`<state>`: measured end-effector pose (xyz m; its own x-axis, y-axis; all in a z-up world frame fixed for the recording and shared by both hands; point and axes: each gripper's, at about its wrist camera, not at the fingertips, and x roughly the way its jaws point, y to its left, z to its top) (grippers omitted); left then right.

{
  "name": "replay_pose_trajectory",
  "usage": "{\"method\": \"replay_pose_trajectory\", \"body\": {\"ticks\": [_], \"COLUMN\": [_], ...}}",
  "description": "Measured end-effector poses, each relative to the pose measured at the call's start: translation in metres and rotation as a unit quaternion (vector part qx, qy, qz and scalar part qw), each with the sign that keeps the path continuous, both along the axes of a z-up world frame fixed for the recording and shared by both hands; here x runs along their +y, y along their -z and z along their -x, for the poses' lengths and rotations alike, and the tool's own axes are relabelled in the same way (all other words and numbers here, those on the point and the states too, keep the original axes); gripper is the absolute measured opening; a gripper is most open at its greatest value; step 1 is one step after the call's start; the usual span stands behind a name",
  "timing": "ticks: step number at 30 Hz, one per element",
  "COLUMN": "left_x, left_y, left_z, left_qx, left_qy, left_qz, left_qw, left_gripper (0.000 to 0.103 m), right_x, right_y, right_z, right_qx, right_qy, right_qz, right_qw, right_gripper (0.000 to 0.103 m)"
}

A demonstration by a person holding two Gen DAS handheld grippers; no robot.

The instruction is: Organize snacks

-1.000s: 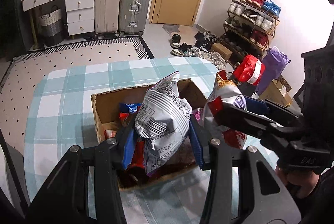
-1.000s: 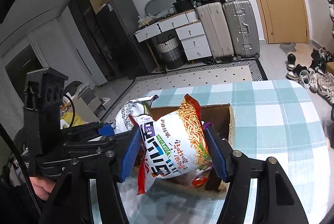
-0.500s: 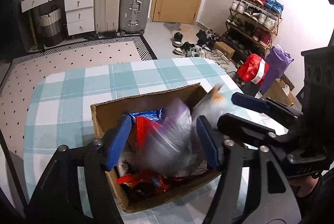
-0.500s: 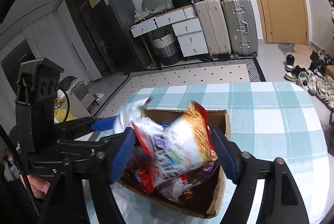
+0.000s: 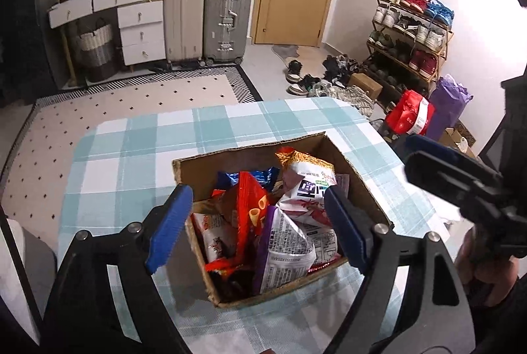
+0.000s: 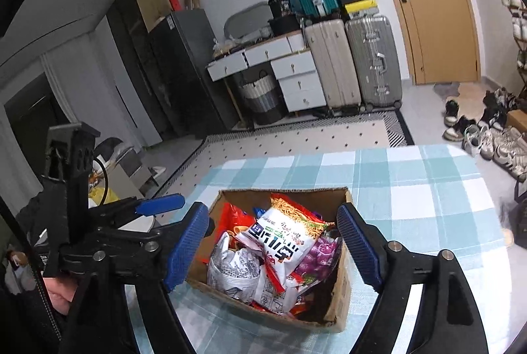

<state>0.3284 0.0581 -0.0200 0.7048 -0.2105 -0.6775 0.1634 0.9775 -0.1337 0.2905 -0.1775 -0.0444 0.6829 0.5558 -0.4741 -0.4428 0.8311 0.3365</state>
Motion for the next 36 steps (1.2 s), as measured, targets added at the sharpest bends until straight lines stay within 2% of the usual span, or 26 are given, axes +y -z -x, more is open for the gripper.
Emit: {"method": "replay_pose_trajectory", "body": {"ticks": [8,15,18,21,25,30,36], "left_x": [0.005,0.014,0.014,0.014,0.014,0.016,0.016], "left_y": [-0.019,-0.030,-0.034,-0.038,-0.042,-0.037,-0.014], "left_z": [0.040,0.079,0.098,0.118,0.144,0.164,0.178], "left_qx": [-0.023,-0.037,-0.048,-0.064,-0.086,-0.097,-0.116], "left_qy": [-0.027,-0.055,-0.064,-0.071,-0.079,-0.096,-0.118], "left_qz": [-0.015,-0.012,-0.017,-0.021,-0.023,-0.022,-0.035], "left_qw": [0.9993,0.9978,0.9967,0.9952,0.9929,0.9904,0.9855], "left_gripper": [0.083,0.088,0.090,0.102,0.102,0.102,0.102], "right_x": [-0.007,-0.016,-0.018,-0.019,-0.020,-0.025,-0.033], "right_y": [-0.017,-0.019,-0.019,-0.022,-0.021,-0.015,0.000], "right_z": [0.034,0.071,0.085,0.101,0.118,0.135,0.144], "right_qx": [-0.025,-0.038,-0.049,-0.067,-0.090,-0.104,-0.108], "right_qy": [0.006,0.015,0.017,0.019,0.019,0.019,0.030], "right_qz": [0.008,0.011,0.020,0.031,0.037,0.032,0.028], "right_qw": [1.000,0.999,0.998,0.997,0.995,0.994,0.993], "right_gripper": [0.089,0.093,0.096,0.096,0.099,0.101,0.102]}}
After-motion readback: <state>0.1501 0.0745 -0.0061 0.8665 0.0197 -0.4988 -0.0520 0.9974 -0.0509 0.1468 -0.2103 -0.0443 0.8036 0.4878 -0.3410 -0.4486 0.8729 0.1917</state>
